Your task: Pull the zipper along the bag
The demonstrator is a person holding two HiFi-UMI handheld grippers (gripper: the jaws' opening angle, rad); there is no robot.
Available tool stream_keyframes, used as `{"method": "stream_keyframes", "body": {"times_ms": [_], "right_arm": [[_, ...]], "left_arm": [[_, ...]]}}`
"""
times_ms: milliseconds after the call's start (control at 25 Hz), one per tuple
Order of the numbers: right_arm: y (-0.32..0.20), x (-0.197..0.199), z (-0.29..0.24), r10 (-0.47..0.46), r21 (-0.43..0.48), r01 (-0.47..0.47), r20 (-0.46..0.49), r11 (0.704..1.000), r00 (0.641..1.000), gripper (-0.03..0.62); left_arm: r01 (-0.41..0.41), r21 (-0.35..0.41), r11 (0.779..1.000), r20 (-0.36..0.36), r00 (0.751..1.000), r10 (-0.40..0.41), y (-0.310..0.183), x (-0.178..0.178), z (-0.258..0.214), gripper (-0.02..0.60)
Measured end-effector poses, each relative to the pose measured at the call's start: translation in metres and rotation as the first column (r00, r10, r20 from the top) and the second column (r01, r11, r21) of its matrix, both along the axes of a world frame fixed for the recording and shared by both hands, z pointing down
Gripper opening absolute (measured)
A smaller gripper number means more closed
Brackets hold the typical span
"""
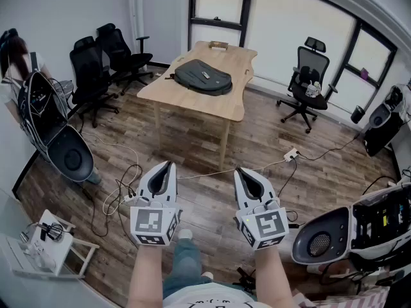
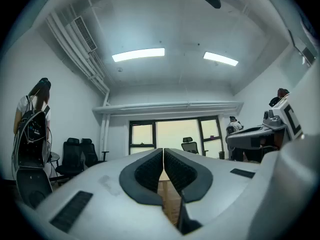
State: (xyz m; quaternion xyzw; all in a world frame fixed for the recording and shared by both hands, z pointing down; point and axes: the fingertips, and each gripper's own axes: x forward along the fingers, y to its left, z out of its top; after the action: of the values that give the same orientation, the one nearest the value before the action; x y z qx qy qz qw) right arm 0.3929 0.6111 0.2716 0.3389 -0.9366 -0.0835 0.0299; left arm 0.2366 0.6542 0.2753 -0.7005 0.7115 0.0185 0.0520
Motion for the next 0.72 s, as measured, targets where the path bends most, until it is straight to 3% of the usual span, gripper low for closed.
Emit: {"method": "stream_keyframes", "body": {"times_ms": [400,720], "right_arm": [[-0.061,-0.035,0.006,0.014,-0.007,-0.014,-0.006,1.000,1.000,0.051],[-0.154,-0.104,0.009,0.034,-0.011,-0.034,-0.008,0.999,0.999,0.051]], "left_arm": [[-0.004,-0.006,1.000,-0.022,1.000,0.004,-0.063,-0.044,0.005,0.018],[-0.026,-0.024,0.999,-0.028,0.999,0.025,-0.162,-0.114,0.013,0.018]]}}
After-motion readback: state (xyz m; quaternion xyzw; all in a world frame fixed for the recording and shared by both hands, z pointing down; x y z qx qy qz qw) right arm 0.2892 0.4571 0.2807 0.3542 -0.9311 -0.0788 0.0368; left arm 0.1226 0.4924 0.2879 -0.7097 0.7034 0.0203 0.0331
